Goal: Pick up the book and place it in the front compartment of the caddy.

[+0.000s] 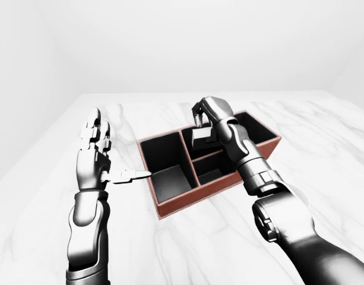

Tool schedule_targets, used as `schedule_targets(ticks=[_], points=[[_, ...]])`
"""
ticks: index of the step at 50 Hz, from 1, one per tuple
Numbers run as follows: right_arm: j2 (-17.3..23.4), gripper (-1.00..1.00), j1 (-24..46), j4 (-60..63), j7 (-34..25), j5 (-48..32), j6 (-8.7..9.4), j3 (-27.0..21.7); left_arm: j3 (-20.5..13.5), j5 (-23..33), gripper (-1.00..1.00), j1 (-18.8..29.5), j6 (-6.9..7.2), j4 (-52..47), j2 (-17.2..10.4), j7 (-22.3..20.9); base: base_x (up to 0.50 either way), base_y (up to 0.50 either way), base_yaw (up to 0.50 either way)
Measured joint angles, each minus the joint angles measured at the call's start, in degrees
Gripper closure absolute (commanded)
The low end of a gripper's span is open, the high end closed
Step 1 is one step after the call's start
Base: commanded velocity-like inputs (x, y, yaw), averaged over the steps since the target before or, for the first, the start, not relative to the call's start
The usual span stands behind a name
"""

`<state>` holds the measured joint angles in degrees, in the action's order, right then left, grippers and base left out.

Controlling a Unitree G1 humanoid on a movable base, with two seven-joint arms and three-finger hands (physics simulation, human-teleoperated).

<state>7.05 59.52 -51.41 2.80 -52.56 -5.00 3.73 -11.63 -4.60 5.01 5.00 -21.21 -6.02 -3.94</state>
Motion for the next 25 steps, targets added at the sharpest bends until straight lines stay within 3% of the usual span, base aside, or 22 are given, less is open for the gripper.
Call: schedule_targets(ticks=[25], points=[[-1.01,1.00,0.78,-2.09,1.26,-1.05,0.00,0.49,-0.02,-0.05,-0.96,0.00,0.00,-0.09,0.02,0.01,0.00,0.00,0.00]])
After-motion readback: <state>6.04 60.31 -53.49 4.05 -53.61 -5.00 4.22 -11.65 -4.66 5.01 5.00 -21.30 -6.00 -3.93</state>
